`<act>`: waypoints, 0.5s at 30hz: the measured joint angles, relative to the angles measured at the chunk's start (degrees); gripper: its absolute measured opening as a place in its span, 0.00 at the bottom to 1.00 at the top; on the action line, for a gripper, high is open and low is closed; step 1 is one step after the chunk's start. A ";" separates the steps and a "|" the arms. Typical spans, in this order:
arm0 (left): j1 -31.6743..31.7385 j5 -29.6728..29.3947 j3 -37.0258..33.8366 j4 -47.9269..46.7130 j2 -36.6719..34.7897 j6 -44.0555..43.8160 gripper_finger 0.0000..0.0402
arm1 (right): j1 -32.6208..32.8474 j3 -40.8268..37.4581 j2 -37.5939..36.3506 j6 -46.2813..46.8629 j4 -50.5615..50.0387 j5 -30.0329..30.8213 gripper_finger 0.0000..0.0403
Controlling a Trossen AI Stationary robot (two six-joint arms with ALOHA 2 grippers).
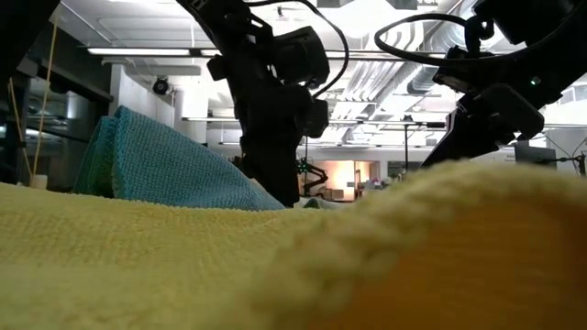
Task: Fold microfiber towels
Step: Fold the green microfiber cloth
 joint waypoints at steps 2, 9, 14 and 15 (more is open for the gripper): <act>0.00 1.36 0.00 0.92 0.02 -0.64 0.36 | 0.00 0.00 0.00 0.00 0.00 -0.02 0.00; 0.04 0.65 0.00 3.30 0.07 -1.62 0.36 | 0.00 0.00 0.00 0.20 0.00 -0.03 0.00; 0.04 0.80 0.00 3.38 0.07 -4.61 0.36 | 0.00 0.00 0.00 0.20 0.00 -0.04 0.00; -0.10 0.86 0.00 3.49 0.07 -5.14 0.36 | 0.00 0.00 0.00 0.20 0.00 -0.04 0.00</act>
